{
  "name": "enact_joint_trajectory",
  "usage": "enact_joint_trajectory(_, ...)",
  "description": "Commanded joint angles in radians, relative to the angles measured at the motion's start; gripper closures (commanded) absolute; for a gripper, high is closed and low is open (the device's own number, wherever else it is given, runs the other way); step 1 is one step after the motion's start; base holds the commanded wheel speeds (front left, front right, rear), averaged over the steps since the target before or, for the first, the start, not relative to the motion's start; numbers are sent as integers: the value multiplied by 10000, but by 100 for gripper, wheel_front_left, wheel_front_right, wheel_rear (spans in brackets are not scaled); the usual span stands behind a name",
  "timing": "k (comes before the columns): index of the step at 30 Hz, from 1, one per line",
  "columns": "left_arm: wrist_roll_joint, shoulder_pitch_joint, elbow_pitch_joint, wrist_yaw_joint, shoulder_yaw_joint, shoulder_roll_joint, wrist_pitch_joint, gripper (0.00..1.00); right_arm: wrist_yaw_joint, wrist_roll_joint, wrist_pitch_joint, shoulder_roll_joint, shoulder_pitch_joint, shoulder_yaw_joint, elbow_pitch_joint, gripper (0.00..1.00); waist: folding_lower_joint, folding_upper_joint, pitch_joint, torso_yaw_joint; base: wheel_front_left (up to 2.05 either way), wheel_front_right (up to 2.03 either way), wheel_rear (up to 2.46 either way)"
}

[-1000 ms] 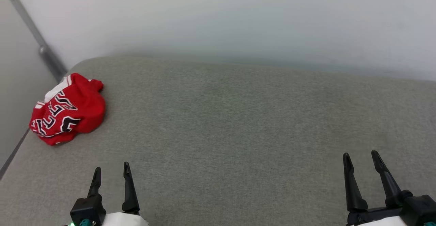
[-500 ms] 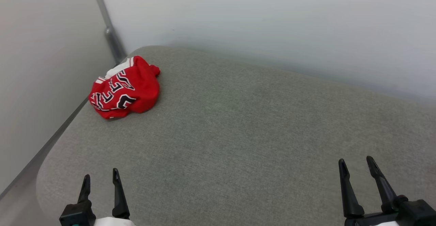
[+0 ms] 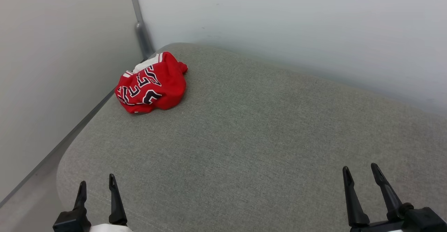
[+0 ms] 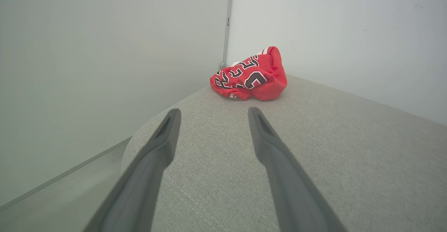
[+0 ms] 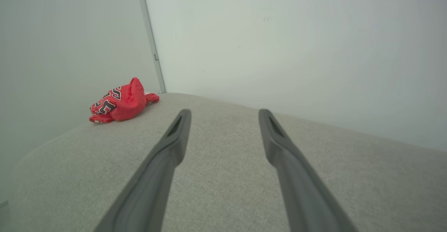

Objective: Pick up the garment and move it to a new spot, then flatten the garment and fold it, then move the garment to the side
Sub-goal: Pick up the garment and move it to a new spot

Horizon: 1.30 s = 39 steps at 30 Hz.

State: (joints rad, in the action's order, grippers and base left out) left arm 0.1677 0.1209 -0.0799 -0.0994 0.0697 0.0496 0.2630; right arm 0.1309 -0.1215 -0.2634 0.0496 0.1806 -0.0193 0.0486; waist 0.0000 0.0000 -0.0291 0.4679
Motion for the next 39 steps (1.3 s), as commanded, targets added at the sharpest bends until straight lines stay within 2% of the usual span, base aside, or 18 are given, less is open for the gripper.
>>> enact_joint_trajectory(1,54,19,31,87,57,13,28,0,-3,88,-21,12,-13,-33,29,0,0,0,91,-79,0,0,0)
enact_joint_trajectory(5,338,-578,102,368,388,17,28,0,-3,260,-21,12,-206,-71,126,0,0,0,379,-326,0,0,0)
enact_joint_trajectory(11,179,-2289,360,1243,1377,171,28,0,-3,759,-21,14,-599,124,374,0,0,0,1383,-845,0,0,0)
enact_joint_trajectory(14,496,-3589,438,1659,1963,335,28,0,-3,1064,-23,12,-870,198,554,0,0,0,2134,-1051,0,0,0)
enact_joint_trajectory(21,566,-6584,295,2050,2746,1304,26,0,-3,1771,-21,14,-1673,507,1265,0,0,0,4076,-1497,0,0,0)
enact_joint_trajectory(25,802,-8072,-201,2137,3066,1842,26,0,-3,2188,-21,14,-2065,644,1854,0,0,0,5097,-1653,0,0,0)
enact_joint_trajectory(28,990,-9063,-1015,2209,3159,2333,26,0,-3,2441,-21,14,-2298,765,2304,0,0,0,5612,-1705,0,0,0)
enact_joint_trajectory(29,990,-9063,-1015,2209,3159,2333,26,0,-3,2441,-21,14,-2298,765,2304,0,0,0,5612,-1705,0,0,0)
enact_joint_trajectory(30,1055,-9680,-1778,2233,3052,2791,26,0,-3,2595,-21,12,-2395,823,2585,0,0,0,5846,-1727,0,0,0)
enact_joint_trajectory(37,1784,-11150,-4370,2280,2119,4545,-928,0,-3,2882,-23,15,-2627,769,3355,0,0,0,6344,-1845,0,0,0)
enact_joint_trajectory(38,1784,-11150,-4370,2280,2119,4545,-928,0,-3,2882,-23,15,-2627,769,3355,0,0,0,6344,-1845,0,0,0)
enact_joint_trajectory(39,1972,-11230,-4695,2281,1859,4782,-1170,0,-3,2887,-21,14,-2648,769,3433,0,0,0,6397,-1855,0,0,0)
